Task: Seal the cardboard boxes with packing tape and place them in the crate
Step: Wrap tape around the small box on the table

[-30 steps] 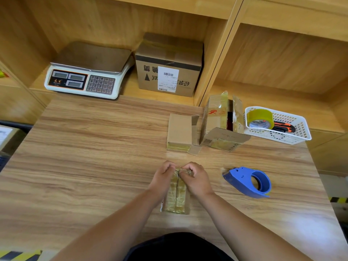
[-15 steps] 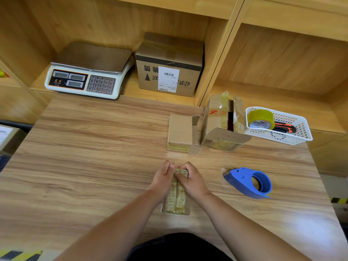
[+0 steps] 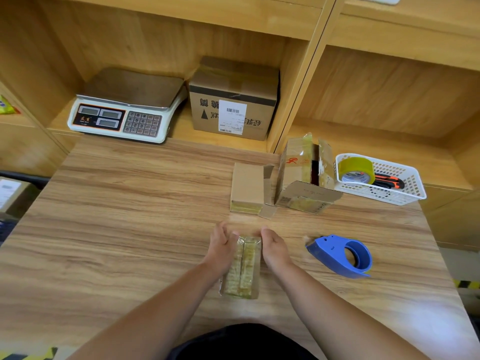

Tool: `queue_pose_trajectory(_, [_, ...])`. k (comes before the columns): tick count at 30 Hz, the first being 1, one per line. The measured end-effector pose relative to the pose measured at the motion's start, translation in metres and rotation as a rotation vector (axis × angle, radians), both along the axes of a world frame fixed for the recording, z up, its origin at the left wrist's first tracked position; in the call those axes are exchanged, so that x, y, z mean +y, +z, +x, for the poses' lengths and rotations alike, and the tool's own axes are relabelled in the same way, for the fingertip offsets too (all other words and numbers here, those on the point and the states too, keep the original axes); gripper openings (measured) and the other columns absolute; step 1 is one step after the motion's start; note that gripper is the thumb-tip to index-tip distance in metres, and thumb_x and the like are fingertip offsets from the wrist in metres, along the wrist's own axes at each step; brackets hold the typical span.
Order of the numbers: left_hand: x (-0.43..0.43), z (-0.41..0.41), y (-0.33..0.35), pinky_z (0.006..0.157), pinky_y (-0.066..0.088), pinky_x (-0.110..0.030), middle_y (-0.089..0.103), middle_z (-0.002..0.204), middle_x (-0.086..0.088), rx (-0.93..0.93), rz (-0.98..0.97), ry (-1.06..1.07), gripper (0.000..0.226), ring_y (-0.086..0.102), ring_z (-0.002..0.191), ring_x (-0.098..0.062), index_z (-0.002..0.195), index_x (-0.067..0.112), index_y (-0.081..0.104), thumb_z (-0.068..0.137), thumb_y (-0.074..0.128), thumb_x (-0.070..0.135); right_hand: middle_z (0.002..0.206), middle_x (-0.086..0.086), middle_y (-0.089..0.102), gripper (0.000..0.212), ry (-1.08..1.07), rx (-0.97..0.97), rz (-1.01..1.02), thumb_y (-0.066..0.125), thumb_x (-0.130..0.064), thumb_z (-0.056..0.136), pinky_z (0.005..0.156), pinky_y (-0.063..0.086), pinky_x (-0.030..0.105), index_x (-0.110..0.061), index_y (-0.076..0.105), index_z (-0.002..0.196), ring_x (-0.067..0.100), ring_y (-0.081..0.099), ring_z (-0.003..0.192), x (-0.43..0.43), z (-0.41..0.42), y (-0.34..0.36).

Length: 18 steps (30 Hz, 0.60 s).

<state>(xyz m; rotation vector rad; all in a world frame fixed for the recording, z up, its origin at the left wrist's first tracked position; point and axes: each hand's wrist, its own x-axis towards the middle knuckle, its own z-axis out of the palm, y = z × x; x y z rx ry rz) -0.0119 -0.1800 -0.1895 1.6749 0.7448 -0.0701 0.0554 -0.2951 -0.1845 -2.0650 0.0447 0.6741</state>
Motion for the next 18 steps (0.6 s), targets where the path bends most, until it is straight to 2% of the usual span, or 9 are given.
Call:
queue_pose_trajectory(4, [-0.001,0.002,0.006,0.105,0.03,-0.038,0.037,0.145,-0.016,0.165,0.002,-0.059,0.051,0.036,0.132,-0.03,0.144,0.015,0.031,0.101,0.029,0.042,0.121,0.018,0.062,0.06,0.158,0.025,-0.232,0.022,-0.045,0.102,0.092,0.04,0.033,-0.004,0.063,0.117,0.033,0.055,0.114,-0.005,0.001,0.002])
queue_pose_trajectory(8, [-0.004,0.004,0.021,0.106,0.028,-0.037,0.041,0.146,-0.007,0.125,-0.104,0.013,0.054,0.035,0.135,-0.026,0.141,0.021,0.041,0.099,0.023,0.049,0.143,0.014,0.046,0.058,0.1,0.125,-0.139,0.018,-0.047,0.102,0.104,0.03,0.031,-0.011,0.045,0.139,0.029,0.04,0.133,0.0,-0.003,0.015])
queue_pose_trajectory(11, [0.002,0.002,0.032,0.108,0.022,-0.033,0.043,0.145,0.008,0.002,-0.172,0.023,0.052,0.034,0.136,-0.016,0.134,0.04,0.047,0.094,0.022,0.062,0.15,0.006,0.036,0.056,0.055,0.107,0.065,0.02,-0.048,0.101,0.109,0.024,0.028,-0.017,0.034,0.145,0.017,0.035,0.134,0.001,-0.007,0.032])
queue_pose_trajectory(12, [0.004,0.001,0.035,0.111,0.022,-0.035,0.043,0.145,0.012,-0.033,-0.165,0.016,0.05,0.034,0.136,-0.014,0.131,0.048,0.047,0.091,0.021,0.066,0.149,0.007,0.036,0.055,0.071,0.073,0.112,0.021,-0.047,0.101,0.105,0.027,0.023,-0.015,0.033,0.144,0.002,0.038,0.114,-0.001,-0.008,0.038])
queue_pose_trajectory(13, [0.006,0.001,0.039,0.114,0.021,-0.038,0.043,0.145,0.015,-0.063,-0.149,0.005,0.047,0.033,0.136,-0.013,0.127,0.055,0.046,0.09,0.022,0.068,0.149,0.008,0.035,0.053,0.092,0.027,0.151,0.024,-0.045,0.101,0.098,0.03,0.014,-0.012,0.033,0.142,-0.001,0.038,0.129,-0.004,-0.008,0.043])
queue_pose_trajectory(14, [0.007,0.0,0.042,0.114,0.021,-0.04,0.041,0.145,0.018,-0.09,-0.138,-0.003,0.041,0.032,0.135,-0.01,0.125,0.06,0.044,0.09,0.023,0.068,0.147,0.008,0.035,0.05,0.111,-0.019,0.187,0.027,-0.041,0.102,0.088,0.032,0.005,-0.006,0.033,0.137,-0.008,0.017,0.122,-0.006,-0.007,0.046])
queue_pose_trajectory(16, [0.007,0.0,0.048,0.115,0.02,-0.037,0.037,0.146,0.02,-0.153,-0.166,0.009,0.033,0.029,0.135,-0.006,0.124,0.064,0.042,0.094,0.032,0.059,0.147,-0.002,0.032,0.046,0.152,-0.072,0.255,0.032,-0.035,0.102,0.085,0.03,0.002,-0.006,0.032,0.138,-0.016,0.011,0.118,-0.008,-0.006,0.053])
queue_pose_trajectory(17, [0.007,0.0,0.05,0.116,0.02,-0.037,0.035,0.148,0.018,-0.191,-0.22,0.032,0.032,0.028,0.136,-0.006,0.126,0.061,0.043,0.096,0.038,0.051,0.147,-0.013,0.031,0.045,0.175,-0.079,0.276,0.034,-0.034,0.102,0.089,0.025,0.0,-0.015,0.032,0.143,-0.024,0.027,0.124,-0.008,-0.006,0.056])
queue_pose_trajectory(18, [0.006,0.001,0.052,0.117,0.021,-0.039,0.035,0.15,0.014,-0.22,-0.294,0.059,0.036,0.029,0.138,-0.008,0.129,0.056,0.044,0.097,0.043,0.04,0.142,-0.023,0.028,0.044,0.196,-0.082,0.297,0.036,-0.032,0.102,0.093,0.021,0.0,-0.023,0.029,0.144,-0.024,0.026,0.104,-0.008,-0.006,0.059])
